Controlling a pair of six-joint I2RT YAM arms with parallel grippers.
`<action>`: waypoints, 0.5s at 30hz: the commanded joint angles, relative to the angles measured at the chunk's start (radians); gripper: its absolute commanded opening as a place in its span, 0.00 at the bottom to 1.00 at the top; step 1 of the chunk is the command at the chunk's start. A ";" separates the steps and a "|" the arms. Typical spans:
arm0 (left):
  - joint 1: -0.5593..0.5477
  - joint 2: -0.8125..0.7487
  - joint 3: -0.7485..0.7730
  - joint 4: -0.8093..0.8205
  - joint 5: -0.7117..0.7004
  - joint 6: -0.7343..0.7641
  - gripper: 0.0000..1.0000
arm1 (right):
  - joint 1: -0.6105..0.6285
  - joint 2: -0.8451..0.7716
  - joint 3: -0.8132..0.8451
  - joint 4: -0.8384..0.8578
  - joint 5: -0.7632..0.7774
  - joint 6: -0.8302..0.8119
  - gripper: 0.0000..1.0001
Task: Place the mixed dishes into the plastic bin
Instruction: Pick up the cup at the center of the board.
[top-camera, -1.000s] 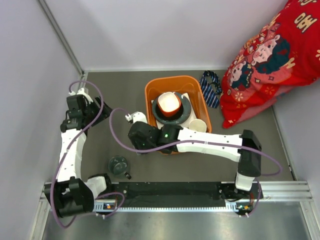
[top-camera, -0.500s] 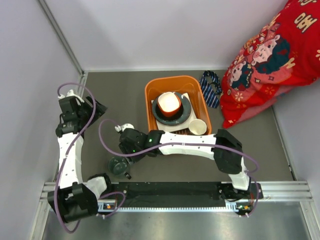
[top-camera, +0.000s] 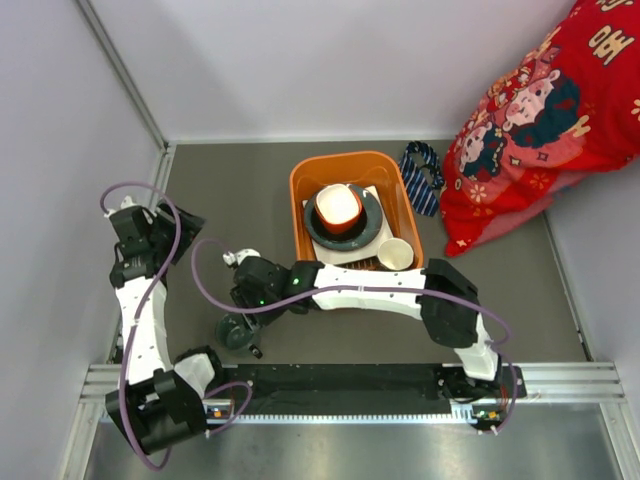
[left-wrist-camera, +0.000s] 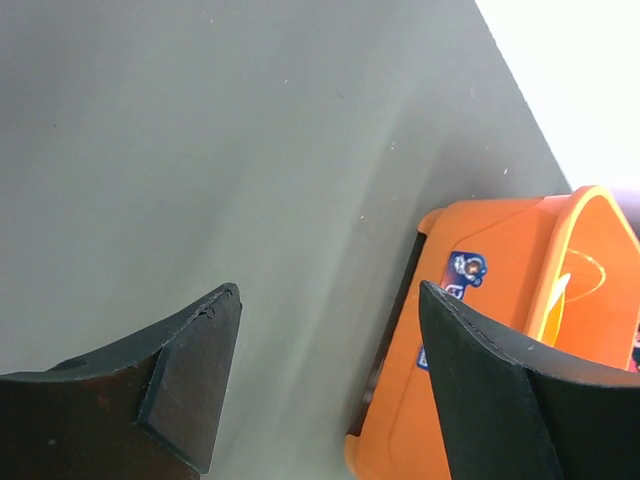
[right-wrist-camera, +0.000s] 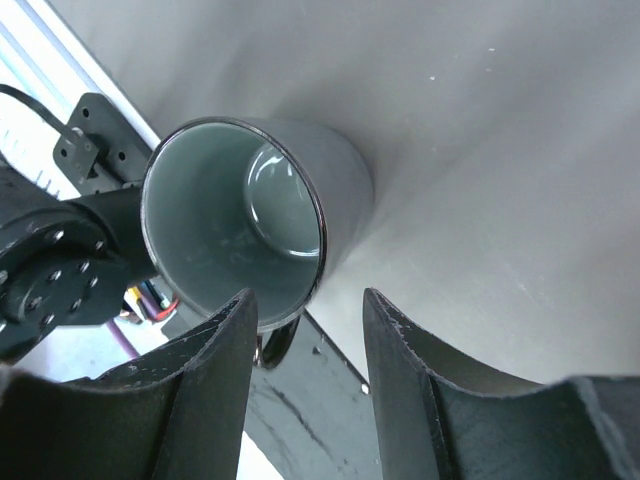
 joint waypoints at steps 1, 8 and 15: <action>0.014 -0.046 -0.013 0.060 -0.004 -0.030 0.76 | 0.016 0.046 0.058 0.029 -0.038 0.011 0.46; 0.017 -0.056 -0.033 0.069 0.002 -0.033 0.76 | 0.016 0.095 0.061 0.044 -0.043 0.010 0.47; 0.017 -0.035 -0.028 0.076 0.016 -0.021 0.75 | 0.016 0.149 0.089 0.051 -0.075 0.001 0.47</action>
